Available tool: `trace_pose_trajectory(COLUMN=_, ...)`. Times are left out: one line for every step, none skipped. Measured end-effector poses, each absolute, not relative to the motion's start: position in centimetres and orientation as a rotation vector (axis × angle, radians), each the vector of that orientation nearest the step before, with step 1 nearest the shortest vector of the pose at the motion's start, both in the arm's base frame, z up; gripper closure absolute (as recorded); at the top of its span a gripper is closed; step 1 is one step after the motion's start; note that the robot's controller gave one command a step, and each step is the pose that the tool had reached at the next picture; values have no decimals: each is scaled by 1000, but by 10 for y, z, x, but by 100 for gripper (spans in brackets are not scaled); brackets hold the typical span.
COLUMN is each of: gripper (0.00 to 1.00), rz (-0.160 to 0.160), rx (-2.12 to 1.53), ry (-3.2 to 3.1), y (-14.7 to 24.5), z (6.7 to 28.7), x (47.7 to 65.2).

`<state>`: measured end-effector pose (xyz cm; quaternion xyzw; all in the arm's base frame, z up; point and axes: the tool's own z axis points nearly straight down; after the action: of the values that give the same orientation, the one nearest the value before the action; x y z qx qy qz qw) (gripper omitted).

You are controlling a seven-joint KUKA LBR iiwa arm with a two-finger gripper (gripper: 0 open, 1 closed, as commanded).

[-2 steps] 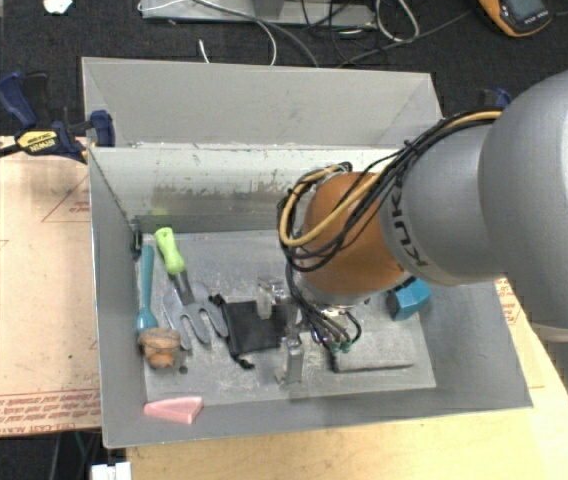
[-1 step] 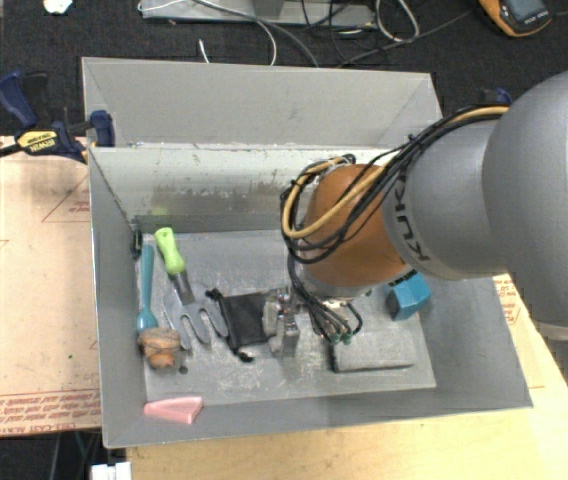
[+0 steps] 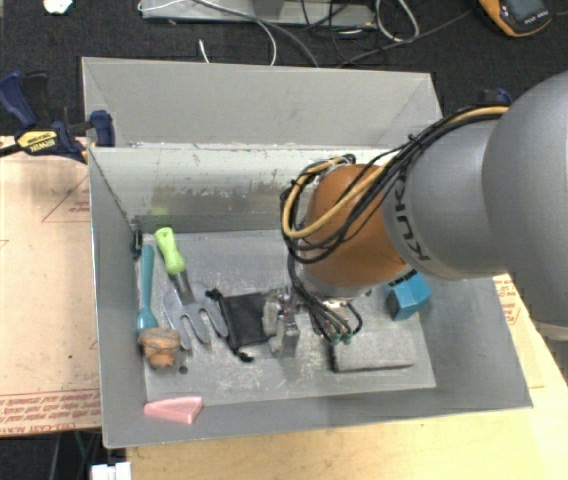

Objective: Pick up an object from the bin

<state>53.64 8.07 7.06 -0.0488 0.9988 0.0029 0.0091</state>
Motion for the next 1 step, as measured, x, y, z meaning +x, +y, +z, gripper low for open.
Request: trace_pose_trajectory(gripper=100, rz=9, rx=-152, ry=3124, y=81, z=113, x=535)
